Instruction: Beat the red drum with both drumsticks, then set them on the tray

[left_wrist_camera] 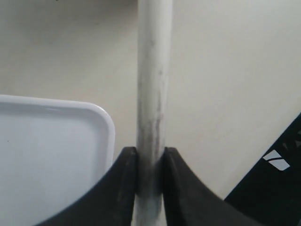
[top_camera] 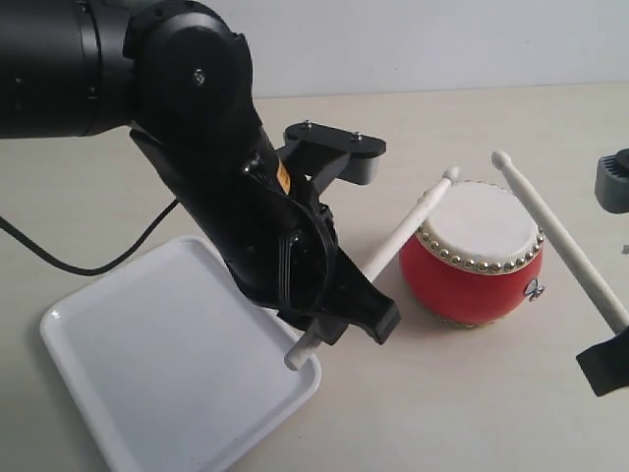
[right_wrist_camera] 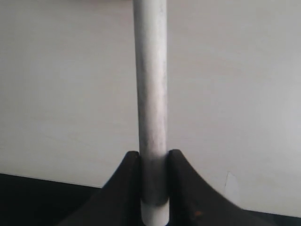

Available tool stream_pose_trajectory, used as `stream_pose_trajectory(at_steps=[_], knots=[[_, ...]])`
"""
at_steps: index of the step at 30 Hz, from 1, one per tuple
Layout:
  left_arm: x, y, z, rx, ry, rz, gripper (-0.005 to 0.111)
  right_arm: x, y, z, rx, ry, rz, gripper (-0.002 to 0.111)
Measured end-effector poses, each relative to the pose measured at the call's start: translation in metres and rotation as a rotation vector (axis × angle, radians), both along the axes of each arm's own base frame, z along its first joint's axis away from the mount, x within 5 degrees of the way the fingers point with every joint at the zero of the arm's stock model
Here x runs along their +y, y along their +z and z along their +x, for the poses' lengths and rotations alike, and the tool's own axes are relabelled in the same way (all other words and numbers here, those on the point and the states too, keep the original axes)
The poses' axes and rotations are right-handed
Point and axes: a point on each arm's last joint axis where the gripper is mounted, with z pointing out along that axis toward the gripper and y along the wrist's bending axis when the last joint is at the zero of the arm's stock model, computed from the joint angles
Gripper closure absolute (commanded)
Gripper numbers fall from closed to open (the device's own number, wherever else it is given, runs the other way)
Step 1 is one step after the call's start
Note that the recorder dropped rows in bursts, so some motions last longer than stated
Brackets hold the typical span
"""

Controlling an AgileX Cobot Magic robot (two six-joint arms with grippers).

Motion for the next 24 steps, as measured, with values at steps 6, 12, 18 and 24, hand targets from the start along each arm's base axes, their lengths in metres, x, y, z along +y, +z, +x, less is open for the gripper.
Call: stream_pose_trajectory(at_steps=[6, 12, 18, 24], knots=[[0.003, 0.002, 0.003, -0.025, -0.004, 0.011, 0.107, 0.000, 0.006, 0.000, -0.041, -0.008, 0.030, 0.108], [0.003, 0.002, 0.003, -0.025, -0.008, 0.013, 0.107, 0.008, -0.037, 0.002, 0.156, -0.022, -0.060, 0.108], [0.005, 0.001, 0.002, -0.022, -0.038, 0.028, 0.107, 0.017, -0.044, 0.012, 0.217, -0.023, -0.113, 0.108], [-0.002, -0.003, 0.006, -0.032, -0.076, 0.033, 0.107, 0.018, 0.001, 0.017, 0.055, -0.013, 0.006, 0.108]])
